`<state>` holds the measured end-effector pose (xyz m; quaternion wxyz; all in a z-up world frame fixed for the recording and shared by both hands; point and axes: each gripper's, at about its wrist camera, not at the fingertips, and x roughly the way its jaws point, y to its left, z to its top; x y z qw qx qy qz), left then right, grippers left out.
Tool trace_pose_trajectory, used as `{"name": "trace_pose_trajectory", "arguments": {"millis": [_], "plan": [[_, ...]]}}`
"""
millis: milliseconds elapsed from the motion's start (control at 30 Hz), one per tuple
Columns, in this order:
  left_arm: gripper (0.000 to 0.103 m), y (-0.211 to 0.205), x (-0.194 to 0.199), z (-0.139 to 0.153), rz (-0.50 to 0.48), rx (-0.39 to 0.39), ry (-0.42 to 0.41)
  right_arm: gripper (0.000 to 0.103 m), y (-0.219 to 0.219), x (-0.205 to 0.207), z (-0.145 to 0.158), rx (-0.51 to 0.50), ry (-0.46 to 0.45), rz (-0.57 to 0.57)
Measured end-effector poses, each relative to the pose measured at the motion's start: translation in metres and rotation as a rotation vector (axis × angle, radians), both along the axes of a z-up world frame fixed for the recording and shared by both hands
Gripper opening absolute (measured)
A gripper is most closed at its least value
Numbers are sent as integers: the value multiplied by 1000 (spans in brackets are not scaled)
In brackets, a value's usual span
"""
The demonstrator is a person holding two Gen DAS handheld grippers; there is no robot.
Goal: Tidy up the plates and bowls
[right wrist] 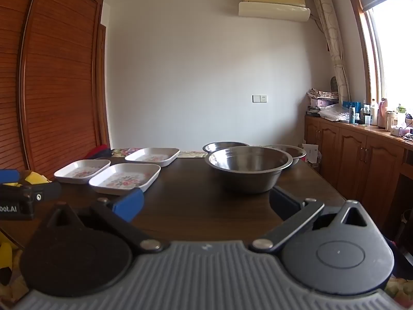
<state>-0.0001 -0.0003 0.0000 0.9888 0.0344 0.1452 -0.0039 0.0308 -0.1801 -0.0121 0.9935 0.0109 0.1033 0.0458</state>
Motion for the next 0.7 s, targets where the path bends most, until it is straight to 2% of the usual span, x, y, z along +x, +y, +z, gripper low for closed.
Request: {"name": "trace_pose_trajectory", "arguments": {"millis": [700], "plan": [[103, 1, -1, 1, -1, 4, 0, 103, -3, -1, -1, 14, -5, -5]]}}
